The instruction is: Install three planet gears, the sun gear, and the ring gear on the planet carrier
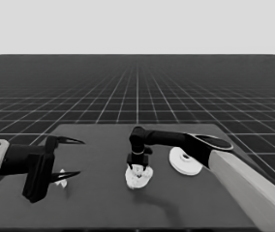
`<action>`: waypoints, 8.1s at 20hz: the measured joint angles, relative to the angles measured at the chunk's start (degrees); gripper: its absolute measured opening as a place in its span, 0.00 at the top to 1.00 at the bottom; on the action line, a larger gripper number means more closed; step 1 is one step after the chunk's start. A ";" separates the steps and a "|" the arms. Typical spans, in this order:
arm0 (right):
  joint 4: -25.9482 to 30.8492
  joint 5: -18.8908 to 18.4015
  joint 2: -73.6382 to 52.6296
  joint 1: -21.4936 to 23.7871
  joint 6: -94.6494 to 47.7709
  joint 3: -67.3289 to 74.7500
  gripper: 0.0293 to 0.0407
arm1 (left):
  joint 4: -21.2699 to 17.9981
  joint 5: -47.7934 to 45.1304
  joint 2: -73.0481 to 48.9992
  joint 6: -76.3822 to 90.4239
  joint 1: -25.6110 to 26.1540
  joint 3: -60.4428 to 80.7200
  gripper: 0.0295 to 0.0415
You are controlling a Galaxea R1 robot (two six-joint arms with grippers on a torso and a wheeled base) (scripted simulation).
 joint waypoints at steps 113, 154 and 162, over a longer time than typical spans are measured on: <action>-23.43 17.88 -73.70 -14.18 -63.75 77.35 0.19 | 0.00 0.00 0.00 0.00 0.00 0.00 0.25; 11.68 0.54 -29.65 10.41 -44.41 -6.65 0.51 | 0.00 0.00 0.00 0.00 0.00 0.00 0.25; 6.74 -2.11 -3.49 7.43 -4.80 6.95 0.48 | 0.00 0.00 0.00 0.00 0.00 0.00 0.25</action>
